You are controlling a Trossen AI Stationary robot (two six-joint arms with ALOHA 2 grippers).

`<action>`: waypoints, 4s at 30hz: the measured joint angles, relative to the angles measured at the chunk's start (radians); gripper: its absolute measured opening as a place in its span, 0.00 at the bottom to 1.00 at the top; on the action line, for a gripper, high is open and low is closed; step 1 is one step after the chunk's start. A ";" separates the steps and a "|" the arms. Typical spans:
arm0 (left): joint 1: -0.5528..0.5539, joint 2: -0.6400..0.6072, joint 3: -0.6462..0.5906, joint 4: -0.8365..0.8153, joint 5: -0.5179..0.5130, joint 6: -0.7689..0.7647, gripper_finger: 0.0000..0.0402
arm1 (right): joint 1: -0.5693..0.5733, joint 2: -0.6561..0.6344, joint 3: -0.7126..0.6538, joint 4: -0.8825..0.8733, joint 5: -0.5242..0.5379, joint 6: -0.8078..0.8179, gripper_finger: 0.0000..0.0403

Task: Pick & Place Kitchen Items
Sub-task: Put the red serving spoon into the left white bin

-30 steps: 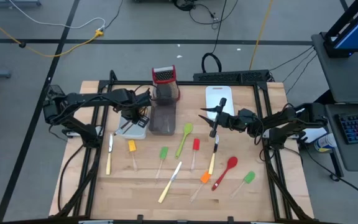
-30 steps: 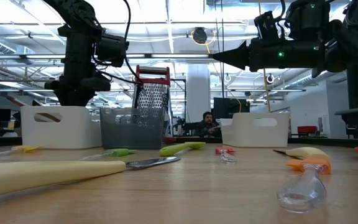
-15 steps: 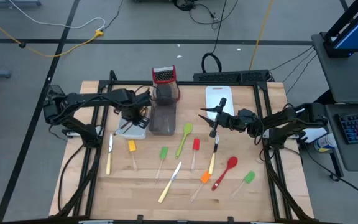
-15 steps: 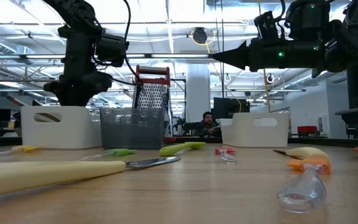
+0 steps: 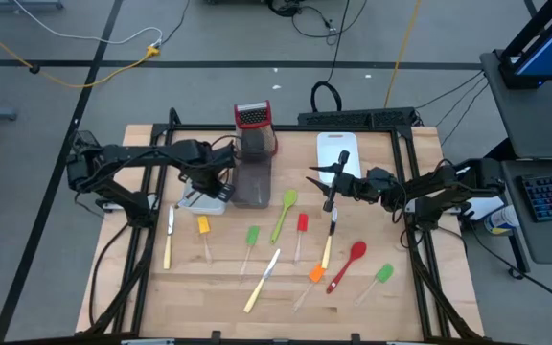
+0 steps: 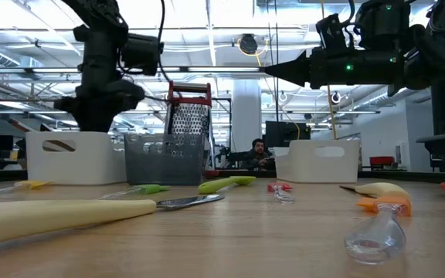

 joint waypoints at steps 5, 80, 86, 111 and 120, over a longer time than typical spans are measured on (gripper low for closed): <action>-0.036 0.000 0.099 -0.012 -0.034 0.012 0.27 | 0.000 0.000 0.000 0.000 0.000 0.000 0.32; -0.384 0.000 0.233 0.477 -0.414 0.325 0.27 | 0.540 0.036 -0.027 -0.508 -0.545 0.162 0.32; -0.384 0.000 0.233 0.477 -0.414 0.353 0.27 | 0.554 0.120 -0.027 -0.455 -0.548 0.215 0.32; -0.383 0.000 0.233 0.478 -0.414 0.353 0.27 | 0.549 0.423 -0.026 -0.214 -0.548 0.182 0.22; -0.383 0.000 0.233 0.478 -0.414 0.357 0.27 | 0.545 0.426 -0.026 -0.185 -0.545 0.121 0.15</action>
